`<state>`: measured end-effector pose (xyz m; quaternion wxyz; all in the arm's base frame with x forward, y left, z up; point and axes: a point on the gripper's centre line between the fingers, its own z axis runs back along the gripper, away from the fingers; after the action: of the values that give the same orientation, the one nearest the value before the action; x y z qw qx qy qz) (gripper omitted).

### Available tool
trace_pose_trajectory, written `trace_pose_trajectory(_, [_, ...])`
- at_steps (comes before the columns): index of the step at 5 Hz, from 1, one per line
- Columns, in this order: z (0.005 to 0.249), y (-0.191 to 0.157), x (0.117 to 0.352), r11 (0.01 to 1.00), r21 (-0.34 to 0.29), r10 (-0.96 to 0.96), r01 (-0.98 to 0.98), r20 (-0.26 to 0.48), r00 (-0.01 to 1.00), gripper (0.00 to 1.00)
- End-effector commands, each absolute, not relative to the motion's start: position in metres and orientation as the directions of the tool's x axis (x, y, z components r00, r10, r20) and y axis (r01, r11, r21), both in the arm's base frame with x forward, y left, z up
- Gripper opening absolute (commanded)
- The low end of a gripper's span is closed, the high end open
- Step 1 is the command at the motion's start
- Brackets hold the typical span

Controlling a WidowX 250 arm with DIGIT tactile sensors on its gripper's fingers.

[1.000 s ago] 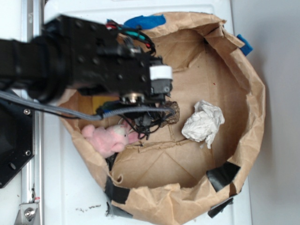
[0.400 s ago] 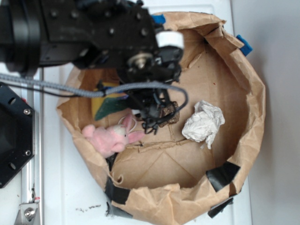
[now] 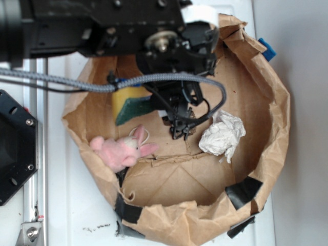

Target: Grab the green sponge.

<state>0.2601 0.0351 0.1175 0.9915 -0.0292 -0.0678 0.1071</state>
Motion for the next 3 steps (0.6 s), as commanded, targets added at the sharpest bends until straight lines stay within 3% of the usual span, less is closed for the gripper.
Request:
trace_pose_trajectory(1, [0.152, 0.021, 0.290, 0.991, -0.077, 0.126, -0.109, 0.274, 0.953, 0.00])
trace_pose_trajectory(3, [0.143, 0.017, 0.300, 0.994, -0.053, 0.109, -0.100, 0.198, 0.974, 0.00])
